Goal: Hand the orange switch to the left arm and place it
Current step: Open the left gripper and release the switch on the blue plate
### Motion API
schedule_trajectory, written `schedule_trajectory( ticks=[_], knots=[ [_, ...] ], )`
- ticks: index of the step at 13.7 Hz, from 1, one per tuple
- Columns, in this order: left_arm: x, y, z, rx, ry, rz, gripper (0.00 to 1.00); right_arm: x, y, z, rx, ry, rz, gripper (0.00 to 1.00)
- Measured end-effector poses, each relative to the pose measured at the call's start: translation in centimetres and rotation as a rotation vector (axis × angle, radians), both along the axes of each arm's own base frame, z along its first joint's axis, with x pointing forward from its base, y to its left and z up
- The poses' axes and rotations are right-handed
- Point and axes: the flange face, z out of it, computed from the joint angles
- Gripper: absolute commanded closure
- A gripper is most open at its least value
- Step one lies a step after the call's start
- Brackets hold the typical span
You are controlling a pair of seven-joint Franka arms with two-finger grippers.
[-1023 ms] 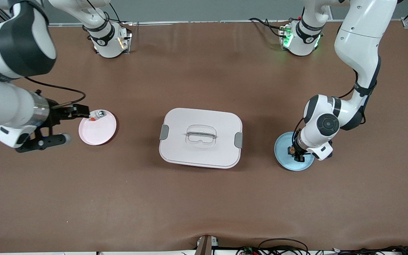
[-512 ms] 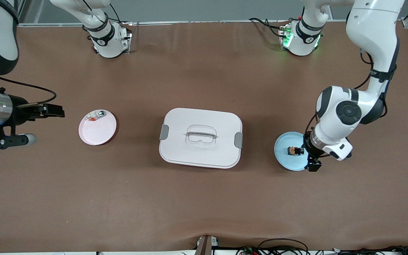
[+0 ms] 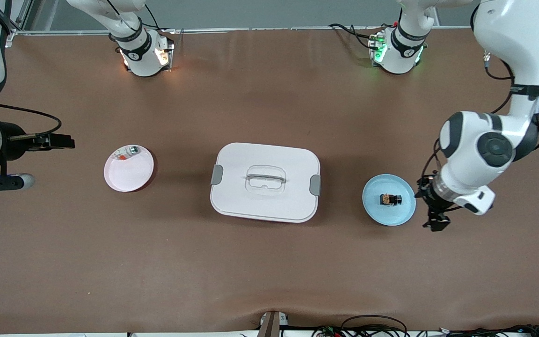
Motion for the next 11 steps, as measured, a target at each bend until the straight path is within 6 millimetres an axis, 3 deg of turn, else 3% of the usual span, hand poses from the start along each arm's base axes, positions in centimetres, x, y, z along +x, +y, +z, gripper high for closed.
schedule_trajectory(
  ticks=[2,4,7,11],
  knots=[
    [-0.7,1.5,2.2,-0.023,-0.01,-0.106,0.0,0.0,0.0,0.0,-0.02,0.001,-0.051,0.0],
    [-2.2,1.7,3.3,-0.034,-0.014,-0.28,0.0,0.0,-0.3,0.0,-0.028,0.002,-0.073,0.0],
    [-3.9,1.4,3.8,-0.01,-0.027,-0.55,0.0,0.2,-1.2,0.0,-0.047,-0.012,-0.086,0.0],
    [-4.5,1.5,3.5,0.044,-0.051,-0.961,0.0,0.3,-1.3,-0.1,-0.056,-0.014,-0.088,0.0]
  ],
)
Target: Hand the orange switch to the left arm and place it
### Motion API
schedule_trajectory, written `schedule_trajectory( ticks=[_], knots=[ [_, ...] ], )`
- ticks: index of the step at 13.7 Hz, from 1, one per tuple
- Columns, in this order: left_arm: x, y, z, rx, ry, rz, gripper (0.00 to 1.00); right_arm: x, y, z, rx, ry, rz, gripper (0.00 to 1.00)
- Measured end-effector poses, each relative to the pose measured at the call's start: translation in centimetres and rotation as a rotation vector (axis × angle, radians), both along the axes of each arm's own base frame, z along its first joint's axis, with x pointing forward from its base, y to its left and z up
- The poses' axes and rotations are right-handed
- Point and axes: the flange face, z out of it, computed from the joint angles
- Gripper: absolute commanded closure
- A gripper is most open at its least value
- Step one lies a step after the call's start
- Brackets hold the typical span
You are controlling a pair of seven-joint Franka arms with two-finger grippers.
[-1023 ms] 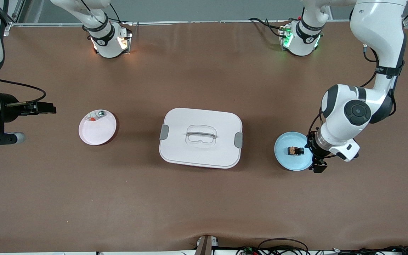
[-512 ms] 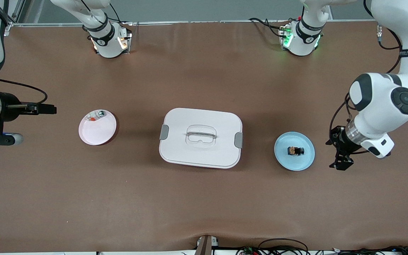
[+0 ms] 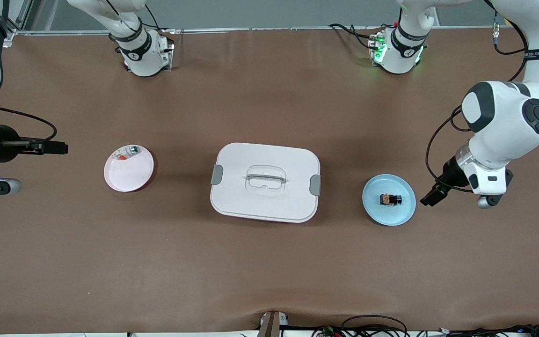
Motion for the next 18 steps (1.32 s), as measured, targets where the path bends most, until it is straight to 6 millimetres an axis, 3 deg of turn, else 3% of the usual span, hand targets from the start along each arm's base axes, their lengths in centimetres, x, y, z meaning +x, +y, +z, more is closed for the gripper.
schedule_trajectory(
  ticks=[4,7,13,18],
  knots=[
    [-0.1,0.0,0.0,0.032,-0.029,-0.207,0.0,0.1,-0.3,-0.1,-0.008,-0.004,-0.006,0.0],
    [-0.2,0.1,1.8,0.067,-0.086,-0.385,0.0,0.1,-0.3,0.0,-0.011,-0.009,-0.013,0.0],
    [0.7,0.0,8.3,0.079,-0.142,-0.44,0.0,-0.4,0.5,1.5,-0.01,-0.034,-0.007,0.0],
    [-0.3,1.2,14.0,0.14,-0.024,-0.504,0.0,-0.4,-1.9,1.5,-0.012,-0.039,-0.042,0.0]
  ],
)
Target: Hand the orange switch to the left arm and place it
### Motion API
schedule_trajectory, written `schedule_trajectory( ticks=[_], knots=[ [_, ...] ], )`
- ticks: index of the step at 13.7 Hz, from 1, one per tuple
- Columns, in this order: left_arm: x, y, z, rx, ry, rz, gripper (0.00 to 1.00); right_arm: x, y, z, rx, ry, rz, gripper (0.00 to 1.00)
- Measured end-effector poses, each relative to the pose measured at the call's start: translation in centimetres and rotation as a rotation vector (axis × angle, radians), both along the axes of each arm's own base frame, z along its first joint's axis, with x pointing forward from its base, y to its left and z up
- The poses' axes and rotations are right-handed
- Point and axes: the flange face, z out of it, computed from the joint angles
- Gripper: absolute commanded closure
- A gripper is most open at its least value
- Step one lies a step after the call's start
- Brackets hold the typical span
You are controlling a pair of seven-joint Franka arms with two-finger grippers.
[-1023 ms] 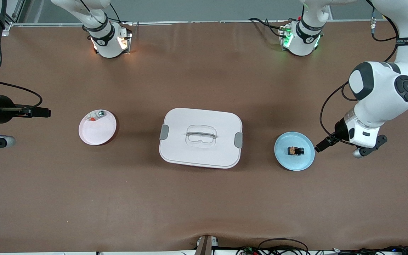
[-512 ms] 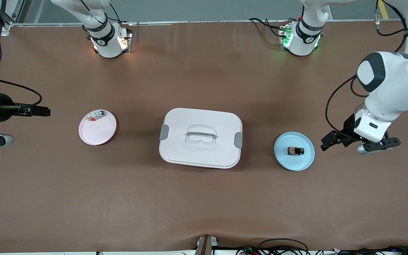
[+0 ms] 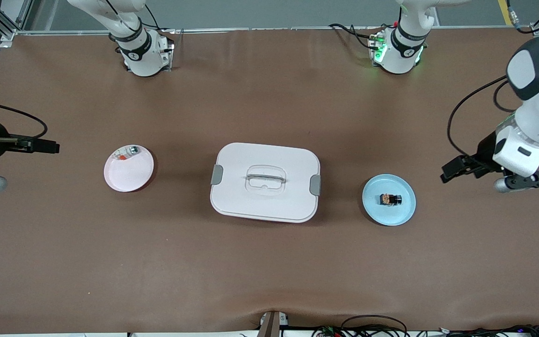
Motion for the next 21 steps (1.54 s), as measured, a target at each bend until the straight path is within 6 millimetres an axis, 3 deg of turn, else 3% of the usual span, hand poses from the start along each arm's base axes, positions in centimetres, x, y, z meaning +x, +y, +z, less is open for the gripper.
schedule_trajectory(
  ticks=[2,6,11,16,19,21],
  knots=[
    [-0.8,0.4,1.6,0.037,0.002,-0.017,0.0,-0.1,-0.7,0.5,0.007,-0.013,0.01,0.0],
    [-2.6,0.7,4.7,0.05,0.003,-0.048,0.0,-1.2,0.4,3.6,0.022,-0.066,0.034,0.0],
    [-3.0,0.7,8.1,0.05,-0.028,-0.048,0.0,-1.4,0.7,4.0,0.057,-0.072,0.035,0.0],
    [-2.7,0.4,7.5,0.05,-0.015,-0.053,0.0,-1.5,0.1,4.3,0.054,-0.079,0.025,0.0],
    [-2.5,-0.4,6.7,0.049,-0.003,-0.065,0.0,-2.2,0.1,6.4,0.049,-0.132,0.023,0.0],
    [-2.4,0.0,6.6,0.05,-0.001,-0.056,0.0,-2.6,0.3,7.5,0.047,-0.168,0.024,0.0]
  ],
)
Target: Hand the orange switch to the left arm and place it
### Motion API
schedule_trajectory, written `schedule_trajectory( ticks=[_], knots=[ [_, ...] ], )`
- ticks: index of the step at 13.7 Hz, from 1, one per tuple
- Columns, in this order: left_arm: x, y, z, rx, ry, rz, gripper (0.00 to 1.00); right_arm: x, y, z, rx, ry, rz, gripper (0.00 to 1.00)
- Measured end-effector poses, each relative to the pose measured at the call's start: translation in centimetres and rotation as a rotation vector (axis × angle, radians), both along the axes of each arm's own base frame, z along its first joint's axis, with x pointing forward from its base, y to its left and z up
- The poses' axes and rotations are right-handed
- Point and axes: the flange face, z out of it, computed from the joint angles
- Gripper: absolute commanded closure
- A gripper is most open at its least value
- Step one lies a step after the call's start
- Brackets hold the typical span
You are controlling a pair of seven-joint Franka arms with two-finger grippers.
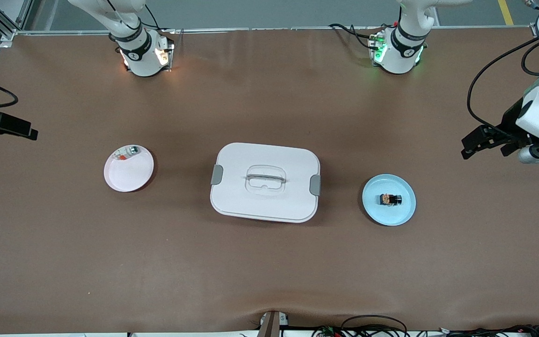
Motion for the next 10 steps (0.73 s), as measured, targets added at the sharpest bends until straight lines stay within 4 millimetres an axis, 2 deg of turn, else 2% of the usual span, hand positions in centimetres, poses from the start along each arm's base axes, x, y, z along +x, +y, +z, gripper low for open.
schedule_trajectory(
  ticks=[3,10],
  knots=[
    [0.0,0.4,0.0,0.0,0.0,0.008,0.0,-0.4,0.3,-0.2,-0.004,-0.022,-0.016,0.0],
    [-0.2,-0.4,0.2,0.001,0.014,-0.008,0.0,-1.5,0.3,-1.0,-0.008,-0.021,-0.074,0.0]
  ],
)
